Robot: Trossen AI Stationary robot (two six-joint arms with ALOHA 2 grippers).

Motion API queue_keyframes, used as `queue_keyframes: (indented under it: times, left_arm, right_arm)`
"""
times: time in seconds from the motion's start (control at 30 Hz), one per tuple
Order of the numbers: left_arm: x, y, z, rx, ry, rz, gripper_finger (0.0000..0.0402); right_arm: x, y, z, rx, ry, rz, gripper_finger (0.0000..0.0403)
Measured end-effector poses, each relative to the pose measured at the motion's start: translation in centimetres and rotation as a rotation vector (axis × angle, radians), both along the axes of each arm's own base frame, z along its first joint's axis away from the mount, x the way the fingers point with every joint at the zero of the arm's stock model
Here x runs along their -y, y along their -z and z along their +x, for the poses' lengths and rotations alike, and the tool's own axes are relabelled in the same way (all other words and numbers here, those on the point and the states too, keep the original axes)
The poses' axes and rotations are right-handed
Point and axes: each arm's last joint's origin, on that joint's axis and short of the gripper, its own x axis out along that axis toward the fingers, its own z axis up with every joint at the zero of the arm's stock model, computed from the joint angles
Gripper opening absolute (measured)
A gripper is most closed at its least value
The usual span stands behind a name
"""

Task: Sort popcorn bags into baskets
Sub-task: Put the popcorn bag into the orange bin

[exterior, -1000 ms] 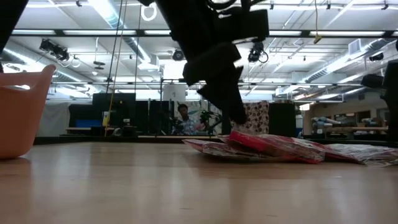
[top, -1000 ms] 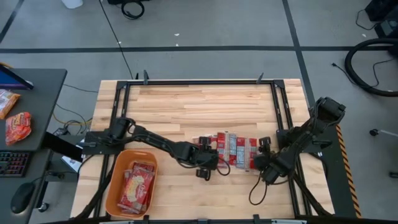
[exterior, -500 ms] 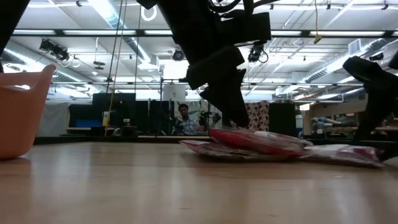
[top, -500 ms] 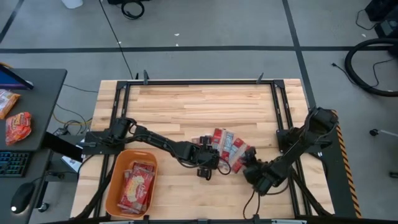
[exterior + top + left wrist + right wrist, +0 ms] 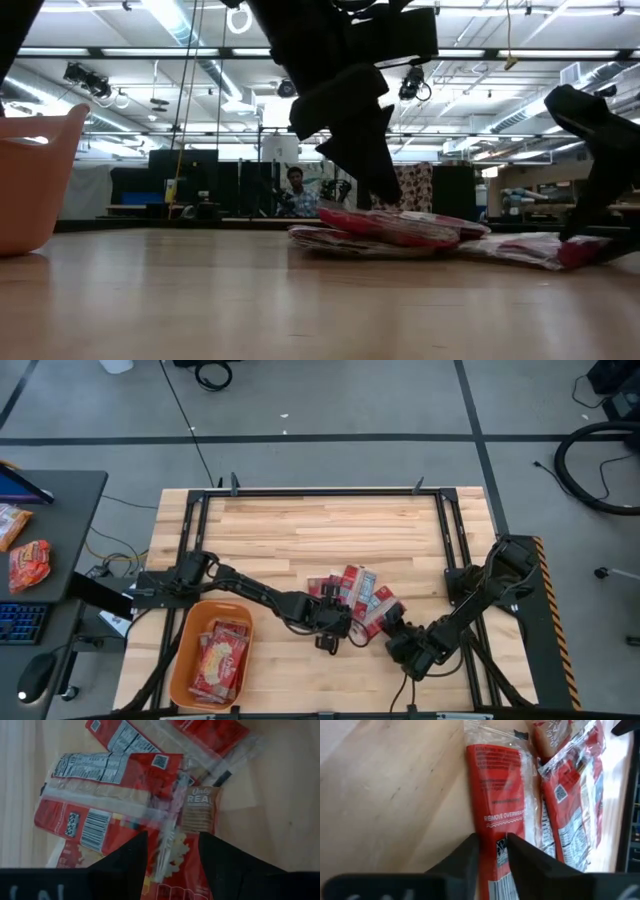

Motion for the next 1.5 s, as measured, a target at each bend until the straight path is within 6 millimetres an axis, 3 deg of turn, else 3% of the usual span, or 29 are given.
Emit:
queue_keyframes:
  times: [0.27,0.43,0.83,1.0,1.33,1.5]
  left_arm:
    - [1.2,0.0,-0.3,-0.011,0.059,-0.038,0.0178]
    - [2.3,0.0,-0.5,-0.02,0.164,-0.061,0.0178]
    - [4.3,-1.1,0.3,0.137,0.322,-0.009,0.0179]
    - [4.3,-1.1,0.3,0.14,0.32,-0.011,0.0179]
    - [4.1,-1.5,0.6,0.205,0.215,-0.003,0.0175]
    - [4.1,-1.5,0.4,0.189,0.181,-0.034,0.0146]
  right_arm:
    - [0.0,0.0,0.0,-0.009,0.002,0.021,0.0008]
    - [0.1,-1.3,-0.1,0.02,0.039,0.114,0.0009]
    - [1.2,-7.8,1.1,0.107,0.176,0.709,0.0004]
    - [1.9,-9.9,1.0,0.163,0.22,0.836,0.0004]
    - [1.9,-11.6,1.4,0.244,0.228,0.993,0.0004]
    - [1.9,-11.6,1.4,0.254,0.223,0.996,0.0009]
